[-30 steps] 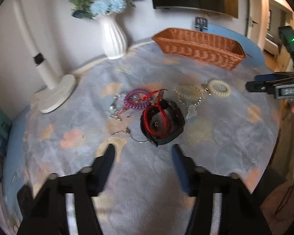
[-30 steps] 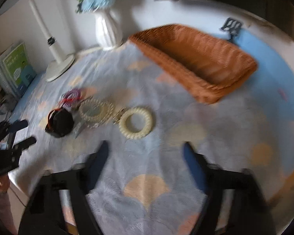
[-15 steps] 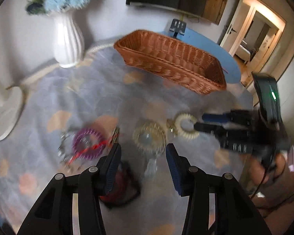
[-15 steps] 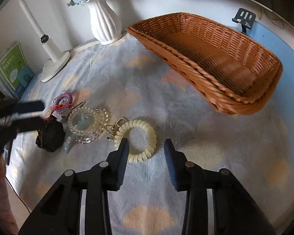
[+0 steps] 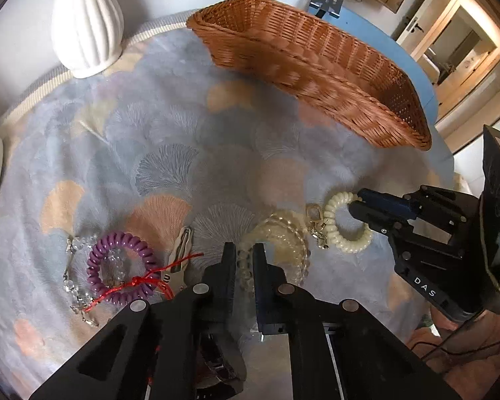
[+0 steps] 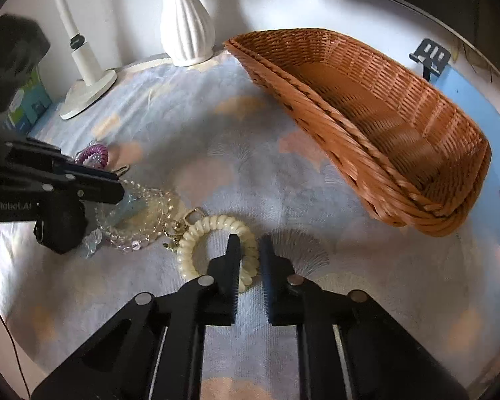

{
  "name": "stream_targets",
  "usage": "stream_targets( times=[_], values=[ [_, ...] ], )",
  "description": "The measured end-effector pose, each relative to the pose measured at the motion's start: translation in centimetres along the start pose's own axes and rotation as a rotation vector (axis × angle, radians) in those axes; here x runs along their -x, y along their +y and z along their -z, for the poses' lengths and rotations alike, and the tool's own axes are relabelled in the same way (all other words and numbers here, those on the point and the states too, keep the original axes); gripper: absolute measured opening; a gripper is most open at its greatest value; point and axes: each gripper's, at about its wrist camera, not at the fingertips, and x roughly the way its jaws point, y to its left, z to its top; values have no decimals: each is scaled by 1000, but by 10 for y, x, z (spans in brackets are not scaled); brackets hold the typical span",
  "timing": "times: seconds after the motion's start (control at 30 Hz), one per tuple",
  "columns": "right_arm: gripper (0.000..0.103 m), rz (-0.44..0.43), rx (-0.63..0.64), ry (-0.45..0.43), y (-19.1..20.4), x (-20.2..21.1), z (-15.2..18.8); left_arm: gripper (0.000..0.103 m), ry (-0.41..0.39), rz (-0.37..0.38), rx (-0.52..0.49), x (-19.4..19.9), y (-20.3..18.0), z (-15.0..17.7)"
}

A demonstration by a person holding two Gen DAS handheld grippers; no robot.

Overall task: Organize jewelry
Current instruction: 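Grasp the cream coiled hair tie with the right tool while the left tool grasps the clear bead bracelet, then carry both items over the wicker basket and open both tools to drop them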

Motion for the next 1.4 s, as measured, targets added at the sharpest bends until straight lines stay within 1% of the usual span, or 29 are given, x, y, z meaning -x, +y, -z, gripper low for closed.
stream_targets(
  times=[0.13,0.2,0.33,0.43,0.5,0.53,0.63,0.7,0.73,0.77,0.8,0.87,0.93,1.0,1.07,1.17,1.27,1.33,1.37,1.4],
  values=[
    [13,-31,0,0,-6,7,4,10,-32,34,31,7,3,2],
    [13,-42,0,-3,-8,14,5,10,-59,58,54,17,5,2],
    [13,-74,16,-51,-10,45,-1,10,-116,68,65,48,5,-3],
    [13,-78,24,-126,-19,76,-14,10,-166,52,43,69,-7,-23],
    [13,-59,19,-180,-31,95,-26,10,-189,46,26,80,-16,-41],
    [13,-37,14,-203,-41,103,-34,10,-199,47,16,83,-21,-48],
    [13,62,-22,-242,-78,109,-58,10,-230,26,-19,90,-45,-82],
    [13,86,-46,-219,-107,96,-75,10,-237,18,-37,84,-61,-105],
    [13,116,-73,-183,-126,82,-85,10,-237,-1,-44,77,-68,-118],
    [13,131,-84,-154,-138,70,-91,10,-238,-24,-48,71,-74,-131],
    [13,122,-83,-124,-149,56,-95,10,-230,-33,-41,59,-77,-147],
    [13,101,-97,-76,-163,38,-101,10,-210,-47,-19,38,-78,-168],
    [13,59,-110,-23,-173,20,-105,10,-162,-49,16,10,-75,-186],
    [13,29,-115,3,-177,9,-107,10,-109,-58,45,-19,-73,-198],
    [13,50,-110,17,-179,3,-109,10,-67,-58,63,-41,-70,-202],
    [13,41,-100,30,-175,-2,-109,10,-45,-72,62,-54,-70,-200],
    [14,55,-98,33,-169,-4,-107,11,-50,-78,62,-51,-70,-198],
    [18,54,-115,37,-170,-4,-107,16,-53,-66,53,-47,-68,-194],
    [19,49,-126,33,-171,-1,-106,17,-56,-64,45,-42,-70,-192],
    [19,48,-132,29,-171,2,-103,20,-65,-63,31,-34,-71,-187]
  ],
)
